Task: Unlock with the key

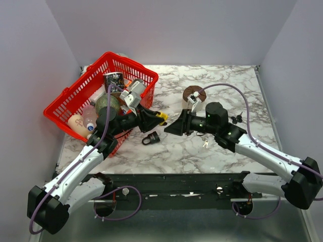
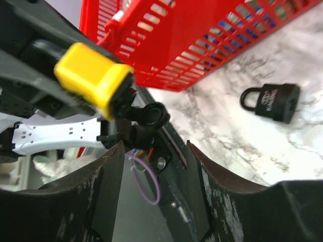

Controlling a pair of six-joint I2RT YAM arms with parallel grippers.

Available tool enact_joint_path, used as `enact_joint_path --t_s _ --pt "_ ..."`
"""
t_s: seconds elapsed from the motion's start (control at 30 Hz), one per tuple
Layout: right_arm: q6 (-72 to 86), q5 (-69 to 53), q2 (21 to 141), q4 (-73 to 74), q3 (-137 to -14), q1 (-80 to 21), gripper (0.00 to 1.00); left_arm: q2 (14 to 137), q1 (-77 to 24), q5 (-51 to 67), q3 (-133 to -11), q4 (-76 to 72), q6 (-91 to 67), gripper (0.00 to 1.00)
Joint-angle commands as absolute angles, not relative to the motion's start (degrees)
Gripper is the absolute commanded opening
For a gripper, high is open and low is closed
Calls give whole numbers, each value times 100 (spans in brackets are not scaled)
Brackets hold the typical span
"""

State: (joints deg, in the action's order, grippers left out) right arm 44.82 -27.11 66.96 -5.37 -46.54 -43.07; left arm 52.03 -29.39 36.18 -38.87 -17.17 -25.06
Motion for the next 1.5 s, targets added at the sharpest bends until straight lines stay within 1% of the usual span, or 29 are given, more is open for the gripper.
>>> enact_joint_path --t_s 0.0,0.1,0.27,0.37,0.4,0.6,0.83,0.97,1.2,1.47 --pt "3991 -1847 6101 -18 -4632 -4298 60 5159 -2971 3428 -3955 -1890 -2435 0" --pt "3798 -1478 6090 341 -4746 -4289 57 5159 -2979 3480 -3973 -1916 -2487 0" --pt "3464 -1178 6354 360 -5132 -4289 52 5080 -2979 3489 -3990 -1864 -2470 0" --pt "3375 -1257 6600 316 -5325 -4289 45 5071 -2979 3489 -4008 -1837 -2461 0" --pt "3358 -1283 6635 299 -5352 -4298 41 5089 -2979 3472 -3999 -1828 -2452 0" --pt "3270 -1055 6601 237 -5379 -4289 36 5080 -2971 3498 -4017 -1819 -2452 0" --pt "3498 -1555 6855 -350 -5247 -4350 30 5089 -2979 3489 -4025 -1811 -2452 0" --pt "3524 -1670 6926 -659 -5168 -4465 28 5106 -2979 3489 -4025 -1802 -2435 0" --pt "3603 -1758 7066 -694 -5098 -4640 27 5071 -2979 3419 -4017 -1784 -2426 0" --pt "4016 -1740 7233 -966 -4790 -4930 27 4861 -2979 2611 -4043 -1354 -2153 0"
